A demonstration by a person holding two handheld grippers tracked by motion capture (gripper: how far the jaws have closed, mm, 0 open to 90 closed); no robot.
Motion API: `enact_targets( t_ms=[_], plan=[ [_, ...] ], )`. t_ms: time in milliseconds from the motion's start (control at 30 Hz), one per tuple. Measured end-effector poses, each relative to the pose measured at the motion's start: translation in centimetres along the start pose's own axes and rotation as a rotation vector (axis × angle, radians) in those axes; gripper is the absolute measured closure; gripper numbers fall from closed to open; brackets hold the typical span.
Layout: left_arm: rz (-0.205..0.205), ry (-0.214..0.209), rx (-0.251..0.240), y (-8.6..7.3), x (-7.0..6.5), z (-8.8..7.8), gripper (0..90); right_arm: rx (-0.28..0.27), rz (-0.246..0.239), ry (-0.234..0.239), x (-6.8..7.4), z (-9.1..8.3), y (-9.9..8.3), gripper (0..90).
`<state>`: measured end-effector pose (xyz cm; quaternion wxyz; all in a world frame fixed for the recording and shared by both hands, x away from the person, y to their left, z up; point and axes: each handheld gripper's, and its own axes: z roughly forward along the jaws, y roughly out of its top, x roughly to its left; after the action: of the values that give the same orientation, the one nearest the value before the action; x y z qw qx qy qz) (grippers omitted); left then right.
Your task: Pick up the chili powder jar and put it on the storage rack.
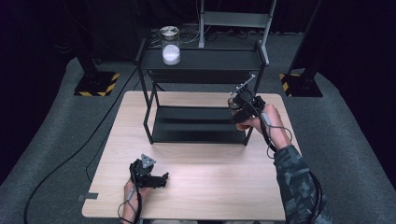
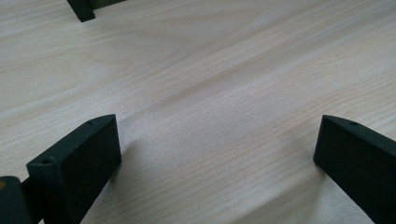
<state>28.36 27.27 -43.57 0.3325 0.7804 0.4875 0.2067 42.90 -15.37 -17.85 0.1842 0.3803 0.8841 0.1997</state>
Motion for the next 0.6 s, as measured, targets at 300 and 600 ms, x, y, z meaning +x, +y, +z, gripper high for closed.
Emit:
enact_targets(
  t_ms=[300, 600],
  plan=[
    [-0.002, -0.001, 0.000, 0.0, 0.0, 0.0, 0.2, 0.002, -0.010, -0.014, -0.4, -1.3, 1.0, 30.6],
    [0.000, 0.000, 0.000, 0.0, 0.0, 0.0, 0.3, -0.003, -0.017, -0.027, -0.8, -2.9, 2.1, 30.6]
  ],
)
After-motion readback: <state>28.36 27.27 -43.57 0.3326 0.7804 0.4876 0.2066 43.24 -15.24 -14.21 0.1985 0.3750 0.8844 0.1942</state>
